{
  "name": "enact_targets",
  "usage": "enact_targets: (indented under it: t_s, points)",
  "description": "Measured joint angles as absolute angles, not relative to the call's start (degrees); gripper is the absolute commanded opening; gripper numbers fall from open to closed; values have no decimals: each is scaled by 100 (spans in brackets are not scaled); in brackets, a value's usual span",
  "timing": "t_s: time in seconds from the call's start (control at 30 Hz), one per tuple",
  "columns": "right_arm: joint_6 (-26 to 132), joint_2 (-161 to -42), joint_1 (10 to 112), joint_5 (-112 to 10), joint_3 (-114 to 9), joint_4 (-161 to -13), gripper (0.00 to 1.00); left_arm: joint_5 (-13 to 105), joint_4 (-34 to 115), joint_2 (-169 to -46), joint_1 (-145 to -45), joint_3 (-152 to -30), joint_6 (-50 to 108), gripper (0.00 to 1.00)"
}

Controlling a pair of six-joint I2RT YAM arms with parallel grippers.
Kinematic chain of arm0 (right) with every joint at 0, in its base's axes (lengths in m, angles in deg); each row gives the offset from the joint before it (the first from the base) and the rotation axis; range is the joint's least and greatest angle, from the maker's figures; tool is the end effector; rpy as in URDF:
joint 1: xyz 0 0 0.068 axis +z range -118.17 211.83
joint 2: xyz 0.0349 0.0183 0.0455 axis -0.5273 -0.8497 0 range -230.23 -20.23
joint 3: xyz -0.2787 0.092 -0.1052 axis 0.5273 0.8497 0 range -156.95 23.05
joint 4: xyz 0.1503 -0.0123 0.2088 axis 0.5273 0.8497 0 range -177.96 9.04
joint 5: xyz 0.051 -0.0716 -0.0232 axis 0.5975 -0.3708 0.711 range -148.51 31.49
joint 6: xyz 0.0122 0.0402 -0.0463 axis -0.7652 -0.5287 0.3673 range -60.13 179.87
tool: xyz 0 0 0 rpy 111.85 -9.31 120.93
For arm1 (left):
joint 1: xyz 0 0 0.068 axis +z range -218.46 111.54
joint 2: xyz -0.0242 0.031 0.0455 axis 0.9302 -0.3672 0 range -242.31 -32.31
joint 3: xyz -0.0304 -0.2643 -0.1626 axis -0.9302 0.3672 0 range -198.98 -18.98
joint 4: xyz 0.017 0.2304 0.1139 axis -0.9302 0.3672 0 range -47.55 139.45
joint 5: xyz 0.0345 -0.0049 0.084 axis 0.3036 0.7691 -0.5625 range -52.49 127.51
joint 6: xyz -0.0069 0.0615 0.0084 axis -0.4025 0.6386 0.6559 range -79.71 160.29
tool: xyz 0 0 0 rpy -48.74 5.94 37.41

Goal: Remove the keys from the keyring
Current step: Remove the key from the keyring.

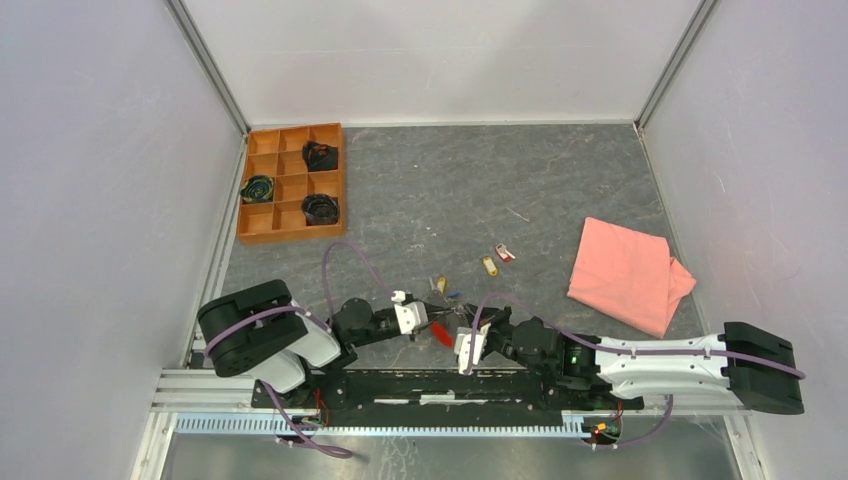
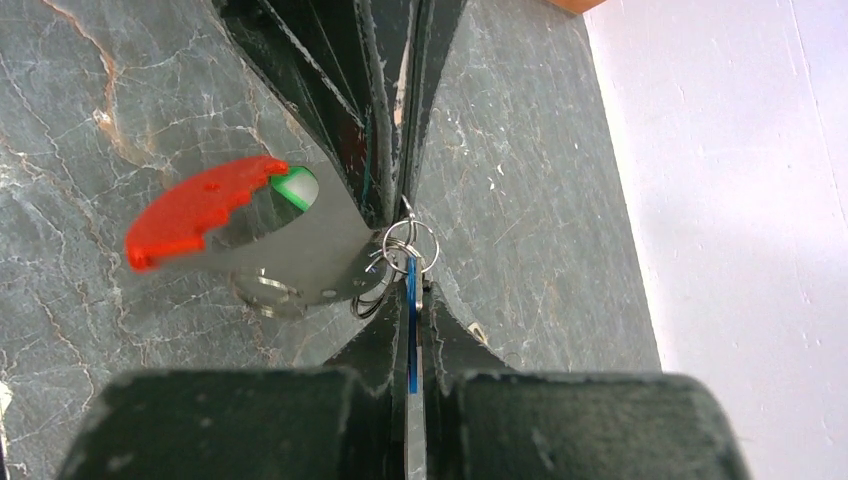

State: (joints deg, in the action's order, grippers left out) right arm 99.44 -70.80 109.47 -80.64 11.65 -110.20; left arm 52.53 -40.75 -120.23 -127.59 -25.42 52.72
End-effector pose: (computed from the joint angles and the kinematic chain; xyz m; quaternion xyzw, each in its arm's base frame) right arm 0.0527 0.1567 0.2084 -0.6136 0.5083 0.0448 0.6026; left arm 0.1043 -0.1984 0.1917 0.4798 0.5053 -0.3656 0.6171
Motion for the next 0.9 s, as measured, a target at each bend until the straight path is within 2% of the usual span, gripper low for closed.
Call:
enact_targets:
  t_s: [0.9]
  points:
    - [9758, -7012, 10974, -8195, 1314, -11226, 0, 5260, -4040, -11697, -12770, -2424, 5270, 2]
